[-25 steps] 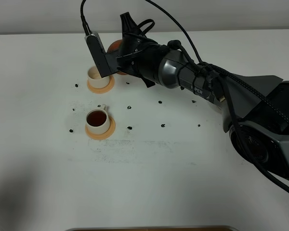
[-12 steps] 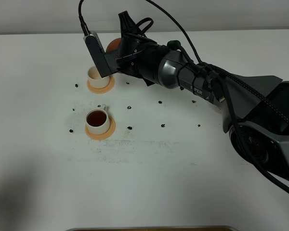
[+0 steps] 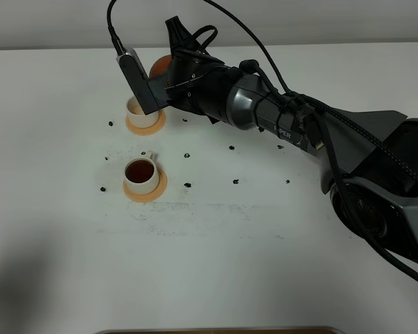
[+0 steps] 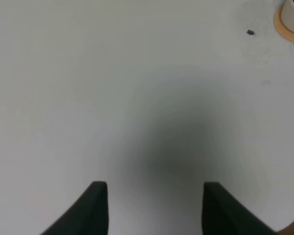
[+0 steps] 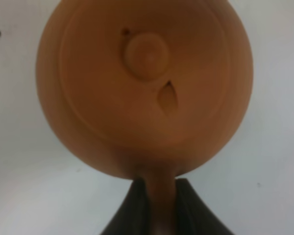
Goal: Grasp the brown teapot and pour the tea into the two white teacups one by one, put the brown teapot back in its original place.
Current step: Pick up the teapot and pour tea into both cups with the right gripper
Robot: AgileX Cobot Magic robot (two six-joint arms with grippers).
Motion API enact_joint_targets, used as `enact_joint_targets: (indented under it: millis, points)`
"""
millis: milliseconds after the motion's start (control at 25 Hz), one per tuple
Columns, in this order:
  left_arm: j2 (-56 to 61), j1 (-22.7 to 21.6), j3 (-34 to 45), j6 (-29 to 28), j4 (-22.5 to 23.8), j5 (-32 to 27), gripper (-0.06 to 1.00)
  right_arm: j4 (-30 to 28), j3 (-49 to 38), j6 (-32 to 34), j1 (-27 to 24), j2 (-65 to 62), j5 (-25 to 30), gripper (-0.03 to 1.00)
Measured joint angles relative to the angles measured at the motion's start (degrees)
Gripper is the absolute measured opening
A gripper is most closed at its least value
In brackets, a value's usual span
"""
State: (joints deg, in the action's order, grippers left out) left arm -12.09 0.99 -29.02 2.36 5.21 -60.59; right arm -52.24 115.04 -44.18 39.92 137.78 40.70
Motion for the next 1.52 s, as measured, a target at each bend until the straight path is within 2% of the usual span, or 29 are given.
enact_joint_targets:
  millis: [1520]
  points:
    - [0.00, 0.00, 0.00, 0.00, 0.00, 0.05, 0.46, -7.13, 0.00, -2.31, -0.01, 0.00, -2.19, 0.12]
